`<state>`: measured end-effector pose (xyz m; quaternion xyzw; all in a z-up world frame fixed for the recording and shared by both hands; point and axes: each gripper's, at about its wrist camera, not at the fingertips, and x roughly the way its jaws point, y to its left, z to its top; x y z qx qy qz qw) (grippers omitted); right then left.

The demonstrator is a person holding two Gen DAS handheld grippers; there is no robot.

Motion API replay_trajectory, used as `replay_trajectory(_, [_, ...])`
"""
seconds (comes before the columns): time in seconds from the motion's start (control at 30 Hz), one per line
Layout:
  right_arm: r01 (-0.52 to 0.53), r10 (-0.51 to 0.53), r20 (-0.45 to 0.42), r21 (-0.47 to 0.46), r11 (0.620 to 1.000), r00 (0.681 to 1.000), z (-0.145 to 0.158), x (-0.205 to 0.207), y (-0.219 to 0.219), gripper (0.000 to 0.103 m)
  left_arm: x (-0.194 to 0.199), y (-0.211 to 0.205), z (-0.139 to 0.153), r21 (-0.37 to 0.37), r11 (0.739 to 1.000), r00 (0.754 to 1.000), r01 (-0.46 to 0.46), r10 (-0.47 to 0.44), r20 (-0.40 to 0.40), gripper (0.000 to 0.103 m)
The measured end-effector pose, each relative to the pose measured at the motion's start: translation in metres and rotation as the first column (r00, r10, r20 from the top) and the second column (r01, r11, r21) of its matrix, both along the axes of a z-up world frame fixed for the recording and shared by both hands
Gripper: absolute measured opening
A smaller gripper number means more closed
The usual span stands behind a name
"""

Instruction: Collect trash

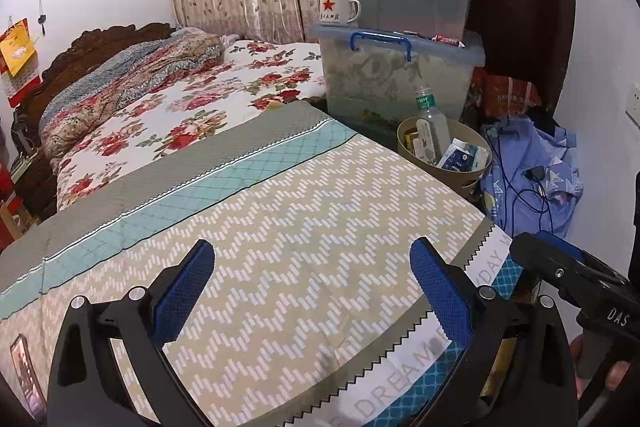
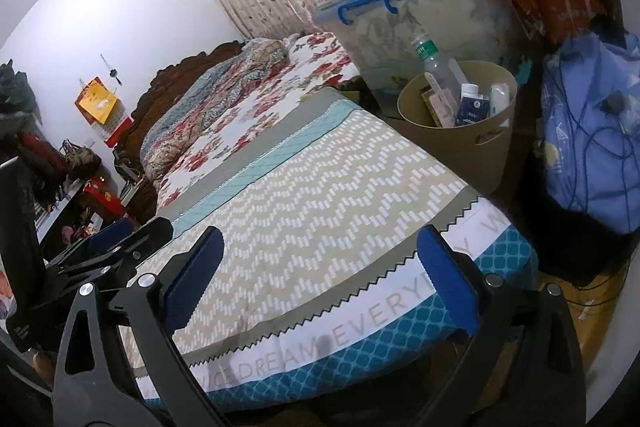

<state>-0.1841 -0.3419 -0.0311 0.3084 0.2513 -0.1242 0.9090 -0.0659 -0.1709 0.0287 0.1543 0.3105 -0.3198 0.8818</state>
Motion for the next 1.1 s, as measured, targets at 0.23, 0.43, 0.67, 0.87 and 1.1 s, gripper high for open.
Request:
replay_trajectory(0.23, [-0.012, 0.012, 0.017, -0.001, 1.0, 1.0, 0.005, -0.003, 0.009, 0.097, -0.009, 0.008, 0.006, -0.014, 1.0, 0.999, -0.018, 0.019, 0.028, 0.094])
replay_trajectory(0.43, [-0.007, 0.008, 0.026, -0.022, 1.0, 1.0, 0.009, -0.009, 0.015, 0.097, -0.014, 0.009, 0.006, -0.016, 1.0, 0.999, -0.027, 0.028, 0.03, 0.094])
replay_trajectory(0.67, [0.014, -0.013, 0.04, -0.034, 0.999, 0.999, 0.011, -0.015, 0.016, 0.099, -0.02, 0.008, 0.011, -0.001, 0.997, 0.994, -0.073, 0.073, 0.078, 0.094])
replay_trajectory(0.87, [0.021, -0.02, 0.046, -0.026, 0.999, 0.999, 0.01, -0.018, 0.012, 0.099, -0.025, 0.007, 0.015, -0.008, 0.995, 0.99, -0.096, 0.096, 0.108, 0.094])
replay_trajectory(1.1, [0.032, -0.032, 0.056, -0.01, 0.999, 0.998, 0.008, -0.022, 0.006, 0.099, -0.029, 0.003, 0.017, -0.012, 0.996, 0.991, -0.088, 0.089, 0.104, 0.094])
